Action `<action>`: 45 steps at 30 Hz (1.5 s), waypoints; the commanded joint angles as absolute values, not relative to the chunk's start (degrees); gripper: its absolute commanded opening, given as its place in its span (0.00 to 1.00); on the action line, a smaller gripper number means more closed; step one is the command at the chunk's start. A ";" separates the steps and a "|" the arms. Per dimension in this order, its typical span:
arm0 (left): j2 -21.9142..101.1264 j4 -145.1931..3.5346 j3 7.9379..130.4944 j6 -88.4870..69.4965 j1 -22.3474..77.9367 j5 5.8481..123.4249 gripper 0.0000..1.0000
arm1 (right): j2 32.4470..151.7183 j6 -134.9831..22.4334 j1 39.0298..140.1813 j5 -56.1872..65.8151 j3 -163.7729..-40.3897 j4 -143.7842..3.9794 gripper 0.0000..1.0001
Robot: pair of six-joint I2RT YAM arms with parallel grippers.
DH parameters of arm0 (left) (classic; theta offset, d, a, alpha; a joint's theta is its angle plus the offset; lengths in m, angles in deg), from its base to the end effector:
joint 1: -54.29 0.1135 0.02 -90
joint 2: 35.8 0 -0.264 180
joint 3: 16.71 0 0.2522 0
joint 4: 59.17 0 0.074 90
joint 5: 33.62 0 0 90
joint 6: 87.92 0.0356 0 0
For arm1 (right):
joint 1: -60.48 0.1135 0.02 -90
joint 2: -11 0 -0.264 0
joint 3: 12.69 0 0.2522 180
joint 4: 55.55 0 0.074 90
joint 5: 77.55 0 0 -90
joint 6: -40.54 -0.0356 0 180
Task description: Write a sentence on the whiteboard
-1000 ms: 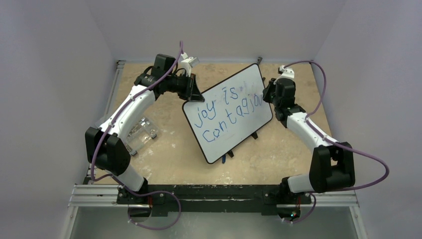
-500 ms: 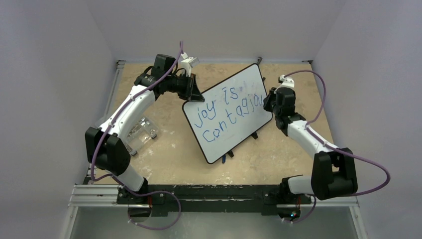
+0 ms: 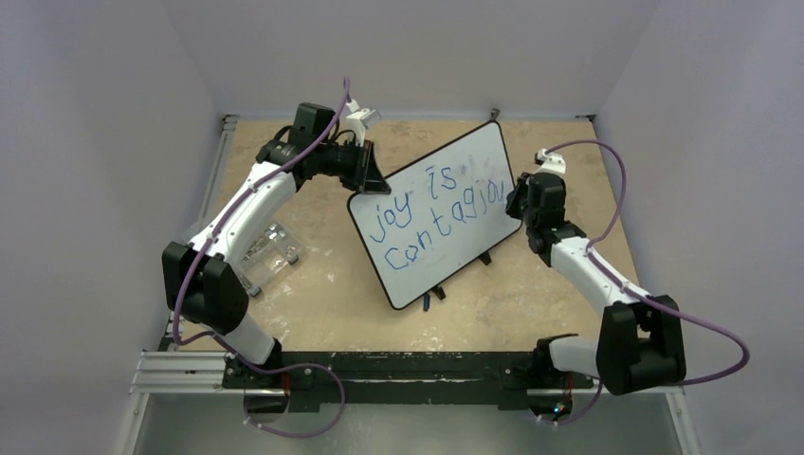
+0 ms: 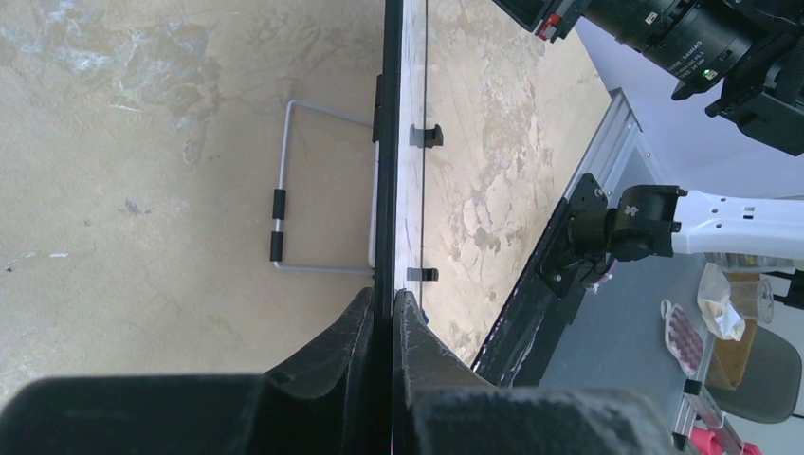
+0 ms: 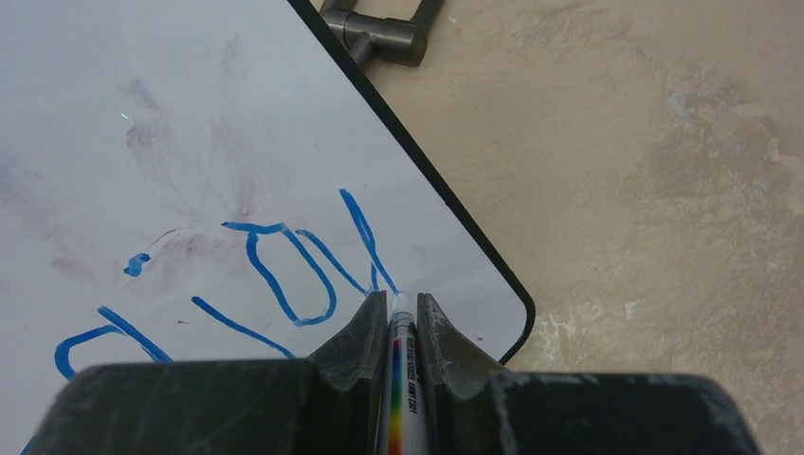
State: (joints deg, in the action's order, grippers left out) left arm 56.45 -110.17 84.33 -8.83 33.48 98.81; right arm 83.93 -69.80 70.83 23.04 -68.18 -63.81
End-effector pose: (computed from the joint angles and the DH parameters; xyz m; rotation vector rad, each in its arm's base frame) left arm 0.3223 -0.1482 0.3485 0.5909 2.2511 -1.1341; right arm 0.2779 0.0441 0.2430 0.2918 1.9933 0.1548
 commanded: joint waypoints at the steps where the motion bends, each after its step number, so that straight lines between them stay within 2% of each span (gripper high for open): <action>1: 53.94 -106.86 85.26 -4.71 33.38 97.01 0.00 | 79.57 -70.68 70.43 25.94 -68.99 -65.70 0.00; 11: 53.94 -106.77 85.20 -4.79 33.38 97.13 0.00 | 73.52 -70.36 69.94 25.22 -70.44 -65.21 0.00; 45: 54.66 -106.63 85.29 -4.69 33.38 96.99 0.00 | 76.15 -74.04 60.65 7.33 -69.70 -57.98 0.00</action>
